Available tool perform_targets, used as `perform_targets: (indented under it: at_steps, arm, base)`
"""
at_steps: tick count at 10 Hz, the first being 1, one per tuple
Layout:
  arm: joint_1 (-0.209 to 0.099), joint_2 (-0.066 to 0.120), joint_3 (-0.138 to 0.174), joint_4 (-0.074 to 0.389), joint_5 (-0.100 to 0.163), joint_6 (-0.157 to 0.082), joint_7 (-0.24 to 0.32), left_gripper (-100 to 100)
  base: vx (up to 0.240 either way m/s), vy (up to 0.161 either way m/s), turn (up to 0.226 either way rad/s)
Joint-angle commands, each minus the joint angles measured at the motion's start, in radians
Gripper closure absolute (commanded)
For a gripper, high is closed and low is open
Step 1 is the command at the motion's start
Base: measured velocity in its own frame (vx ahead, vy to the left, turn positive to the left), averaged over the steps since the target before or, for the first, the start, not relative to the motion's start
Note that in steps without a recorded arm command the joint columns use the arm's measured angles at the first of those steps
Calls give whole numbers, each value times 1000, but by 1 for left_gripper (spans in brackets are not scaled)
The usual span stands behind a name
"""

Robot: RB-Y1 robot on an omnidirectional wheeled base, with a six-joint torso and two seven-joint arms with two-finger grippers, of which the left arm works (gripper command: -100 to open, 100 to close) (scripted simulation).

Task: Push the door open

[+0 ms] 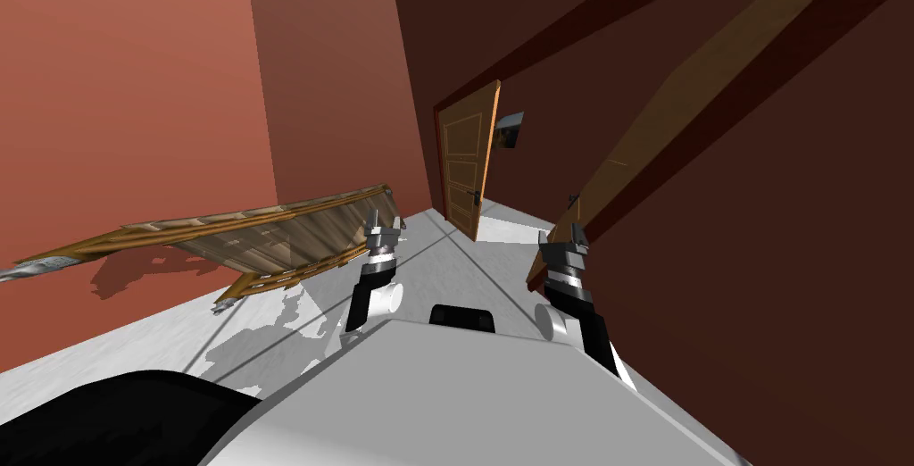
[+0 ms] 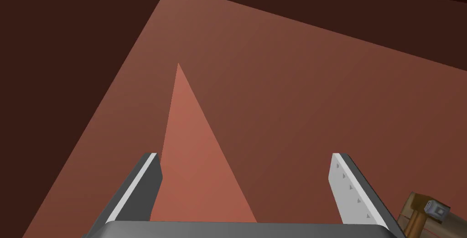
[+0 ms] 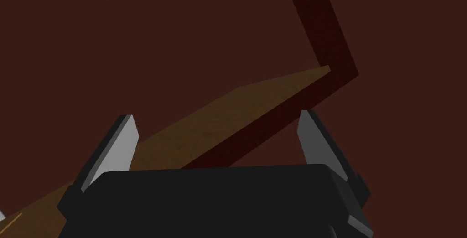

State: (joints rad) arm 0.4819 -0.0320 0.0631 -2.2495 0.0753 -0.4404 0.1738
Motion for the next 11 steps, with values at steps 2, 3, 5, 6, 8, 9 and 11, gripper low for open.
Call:
perform_targets:
  at_steps: [2,3,5,6,8,9,11]
  arm:
    - [-33,18,-10,53,0,-2,-1,-100]
    - [-47,25,-14,77,0,-3,-2,-100]
    - [-65,32,-19,105,0,-5,-2,-100]
    - [-76,37,-22,122,0,-5,-3,-100]
    - [-97,45,-28,157,-1,-7,-3,-100]
    - [-120,53,-35,194,-1,-9,-4,-100]
    - [-147,62,-43,238,-1,-11,-5,-100]
  base:
    - [109,-3,-57]
    - [76,47,-76]
    - [70,43,-27]
    - [70,26,-44]
    - [71,14,-41]
    - [100,25,-78]
    - [111,28,-63]
